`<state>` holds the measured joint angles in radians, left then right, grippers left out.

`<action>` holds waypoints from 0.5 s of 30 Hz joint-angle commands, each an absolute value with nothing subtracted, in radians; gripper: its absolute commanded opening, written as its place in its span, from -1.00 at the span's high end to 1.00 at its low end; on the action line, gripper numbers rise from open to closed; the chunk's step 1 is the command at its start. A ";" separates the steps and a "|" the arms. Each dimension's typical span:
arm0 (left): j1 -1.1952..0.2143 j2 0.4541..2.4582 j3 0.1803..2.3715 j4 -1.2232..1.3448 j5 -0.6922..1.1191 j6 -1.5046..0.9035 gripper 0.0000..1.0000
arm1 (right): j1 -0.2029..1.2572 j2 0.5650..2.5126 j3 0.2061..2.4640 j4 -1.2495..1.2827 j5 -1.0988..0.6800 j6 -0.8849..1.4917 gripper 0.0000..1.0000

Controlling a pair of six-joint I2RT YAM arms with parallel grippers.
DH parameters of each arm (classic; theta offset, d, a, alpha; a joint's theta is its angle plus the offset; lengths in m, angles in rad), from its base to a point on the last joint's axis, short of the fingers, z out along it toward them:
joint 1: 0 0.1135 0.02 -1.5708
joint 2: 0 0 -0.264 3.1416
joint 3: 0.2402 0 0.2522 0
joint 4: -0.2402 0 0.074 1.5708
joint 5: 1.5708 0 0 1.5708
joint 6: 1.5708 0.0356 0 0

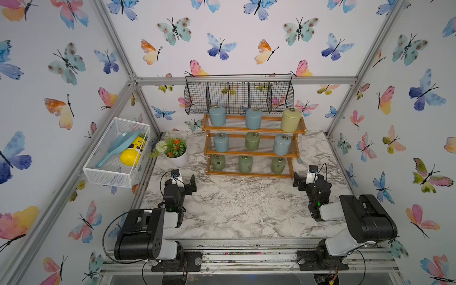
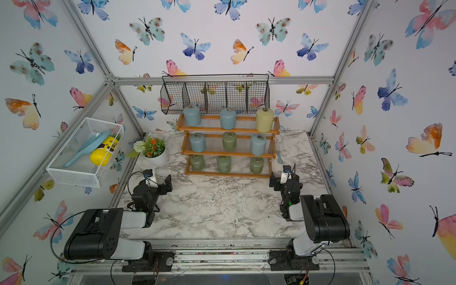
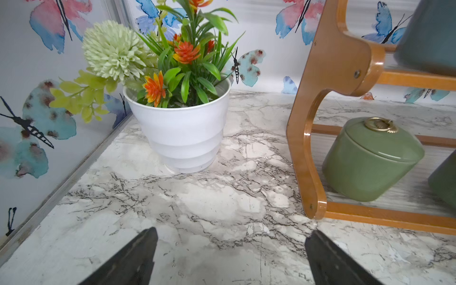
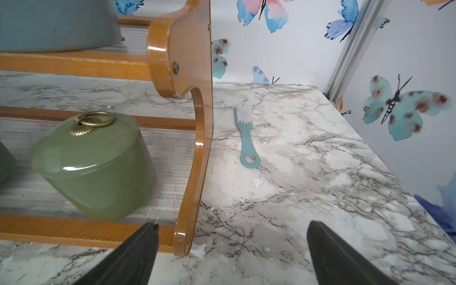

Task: Remove the tea canisters from the shelf
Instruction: Pick up the tea canister from the shelf.

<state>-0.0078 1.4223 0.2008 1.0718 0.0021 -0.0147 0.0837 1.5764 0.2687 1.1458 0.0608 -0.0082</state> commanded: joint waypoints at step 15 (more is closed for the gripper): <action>-0.011 1.409 0.217 1.060 0.002 -0.006 -0.97 | 0.078 1.579 0.275 1.163 0.062 0.000 -1.00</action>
<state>-0.0078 1.4223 0.2008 1.0714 0.0021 -0.0147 0.0837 1.5764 0.2687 1.1454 0.0608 -0.0082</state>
